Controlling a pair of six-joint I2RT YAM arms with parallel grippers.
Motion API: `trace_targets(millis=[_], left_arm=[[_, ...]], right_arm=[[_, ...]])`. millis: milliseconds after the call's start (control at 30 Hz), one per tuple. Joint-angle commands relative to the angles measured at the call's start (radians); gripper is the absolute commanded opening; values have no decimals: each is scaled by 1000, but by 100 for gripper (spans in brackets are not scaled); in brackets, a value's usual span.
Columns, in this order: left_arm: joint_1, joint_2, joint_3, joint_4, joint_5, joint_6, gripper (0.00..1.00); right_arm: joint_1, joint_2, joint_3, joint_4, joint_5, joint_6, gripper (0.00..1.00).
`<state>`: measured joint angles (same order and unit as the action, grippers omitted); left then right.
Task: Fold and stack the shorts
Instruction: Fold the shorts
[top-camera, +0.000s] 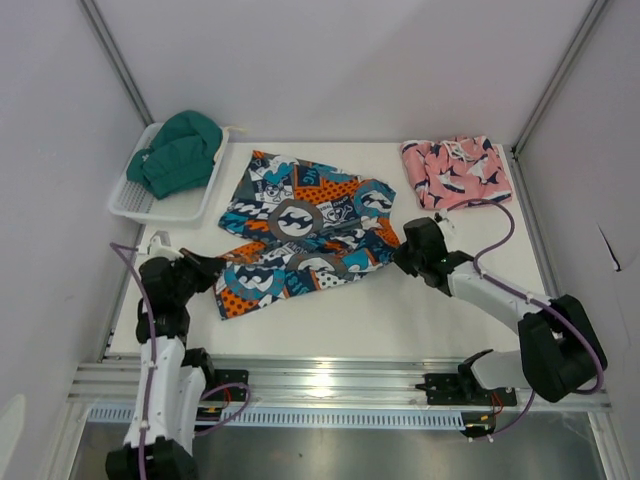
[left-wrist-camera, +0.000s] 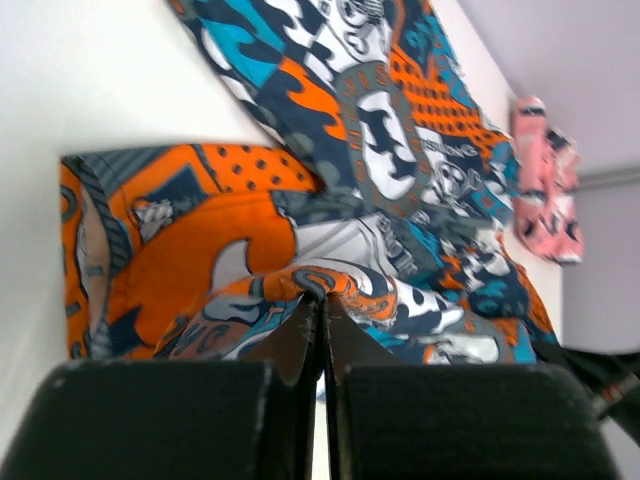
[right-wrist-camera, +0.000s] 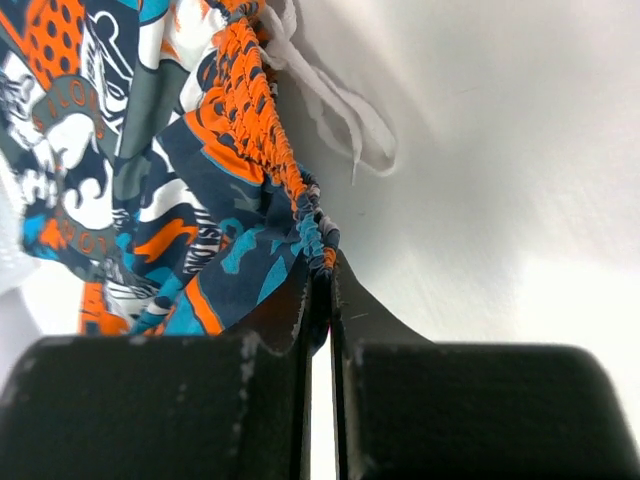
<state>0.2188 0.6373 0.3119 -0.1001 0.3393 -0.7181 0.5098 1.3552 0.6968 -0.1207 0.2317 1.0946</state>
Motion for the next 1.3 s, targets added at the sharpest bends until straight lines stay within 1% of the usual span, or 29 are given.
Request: trace_targets(millis=[0,33,67,133,167,200,233,267,300,367,467,533,600,633,700,800,833,867,900,1000,1033,1100,1267], left_arm=[[8,-129,105,-263,124,-24,0],[7,-198,127,-304,150,-29,0],[10,-229,145,-387,165,-32,0],[8,-284,182,-470,188,-37,0],[10,-328,190,-543,213,-38,0],[10,-346,194,-584,224,-38,0],[8,-361,200,-620,234,-27,0],[10,-385,213,-692,251,-20,0],[-10,-378,222,-729,245,12,0],[-44,-361,202,-763,228,17,0],[-61,-375,159,-754,279,11,0],[-61,-378,158,-745,290,2,0],[-61,-369,186,-744,305,12,0],[-61,-364,200,-754,305,19,0],[-64,-357,240,-757,303,25,0],[-64,-347,254,-699,343,-39,0],[-64,-347,251,-631,351,-69,0],[-64,-347,250,-594,354,-131,0],[-64,-343,253,-507,353,-161,0],[-64,-300,283,-409,343,-237,0],[-64,-253,332,-368,331,-245,0],[-64,-194,384,-333,317,-254,0],[-64,3,505,-161,287,-283,0]], right_arm=[[-46,-60,56,-253,19,-143,0],[-63,-65,62,-263,-4,-197,0],[-83,-65,70,-296,-44,-214,0],[-138,-61,86,-319,-77,-252,0],[-160,-61,89,-339,-103,-289,0],[-197,-61,90,-350,-110,-301,0],[-211,-62,83,-358,-120,-315,0],[-223,-68,76,-365,-130,-346,0],[-234,-70,72,-369,-140,-355,0],[-255,-76,52,-370,-158,-378,0],[-269,-93,35,-381,-181,-397,0],[-269,-120,24,-379,-215,-398,0],[-269,-184,-2,-379,-230,-388,0],[-269,-208,-14,-381,-265,-386,0],[-269,-261,-45,-401,-270,-378,0],[-271,-301,-57,-428,-252,-372,0],[-272,-304,-53,-441,-253,-369,0],[-274,-304,-33,-445,-261,-369,0],[-274,-304,-19,-459,-265,-361,0],[-274,-301,32,-467,-285,-352,0],[-272,-294,46,-473,-287,-343,0],[-275,-281,85,-482,-282,-326,0],[-280,-202,164,-478,-284,-266,0]])
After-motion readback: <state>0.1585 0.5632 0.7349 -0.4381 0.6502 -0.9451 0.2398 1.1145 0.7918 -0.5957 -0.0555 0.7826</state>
